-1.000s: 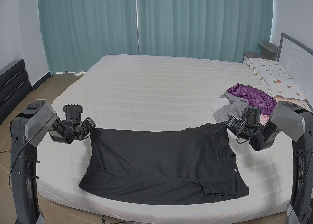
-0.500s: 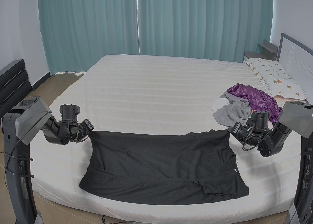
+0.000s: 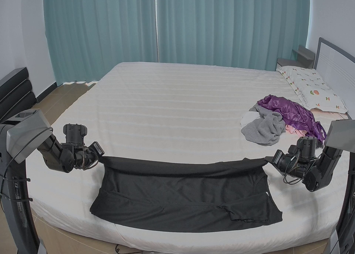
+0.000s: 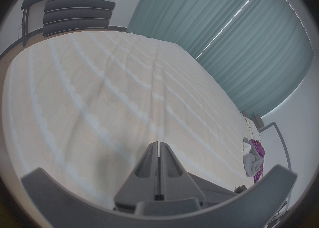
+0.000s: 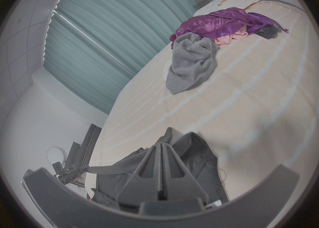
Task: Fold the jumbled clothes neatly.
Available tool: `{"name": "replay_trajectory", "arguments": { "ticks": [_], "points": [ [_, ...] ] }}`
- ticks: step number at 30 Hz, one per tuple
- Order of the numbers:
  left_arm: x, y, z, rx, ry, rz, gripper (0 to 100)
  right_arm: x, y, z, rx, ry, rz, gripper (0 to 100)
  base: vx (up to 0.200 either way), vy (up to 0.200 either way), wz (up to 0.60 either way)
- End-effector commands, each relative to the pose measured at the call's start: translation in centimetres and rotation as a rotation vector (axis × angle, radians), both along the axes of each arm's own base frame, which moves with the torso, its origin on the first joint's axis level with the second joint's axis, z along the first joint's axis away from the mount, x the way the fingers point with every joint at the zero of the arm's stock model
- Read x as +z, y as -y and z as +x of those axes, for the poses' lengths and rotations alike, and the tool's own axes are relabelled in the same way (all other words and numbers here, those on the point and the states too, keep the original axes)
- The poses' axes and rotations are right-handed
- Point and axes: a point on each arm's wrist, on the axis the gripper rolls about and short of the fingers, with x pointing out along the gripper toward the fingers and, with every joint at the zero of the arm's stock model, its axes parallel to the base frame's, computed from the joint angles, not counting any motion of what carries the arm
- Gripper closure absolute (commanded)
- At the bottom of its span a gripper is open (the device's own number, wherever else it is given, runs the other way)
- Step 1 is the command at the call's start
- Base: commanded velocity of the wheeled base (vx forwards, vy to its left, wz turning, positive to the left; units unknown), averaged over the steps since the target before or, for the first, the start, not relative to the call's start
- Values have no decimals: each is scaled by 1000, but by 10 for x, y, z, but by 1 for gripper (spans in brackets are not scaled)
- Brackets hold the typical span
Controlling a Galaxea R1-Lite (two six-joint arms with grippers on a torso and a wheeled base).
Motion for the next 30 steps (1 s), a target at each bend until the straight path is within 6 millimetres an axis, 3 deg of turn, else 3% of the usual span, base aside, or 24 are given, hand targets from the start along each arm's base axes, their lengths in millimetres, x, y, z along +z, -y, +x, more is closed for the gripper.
{"name": "replay_trajectory", "arguments": {
  "ticks": [1, 9, 17, 30],
  "points": [
    [4, 1, -19, -3, -7, 0, 100, -6, 1, -19, 20, -39, 4, 100, 0, 0, 0],
    [-15, 2, -49, -42, -67, 34, 100, -17, 3, -43, 54, -104, -16, 100, 0, 0, 0],
    [-37, 6, -71, -68, -115, 47, 100, -49, 2, -61, 110, -193, -75, 100, 0, 0, 0],
    [-43, 7, -80, -82, -113, 38, 100, -57, 2, -64, 121, -169, -97, 100, 0, 0, 0]
  ]
}}
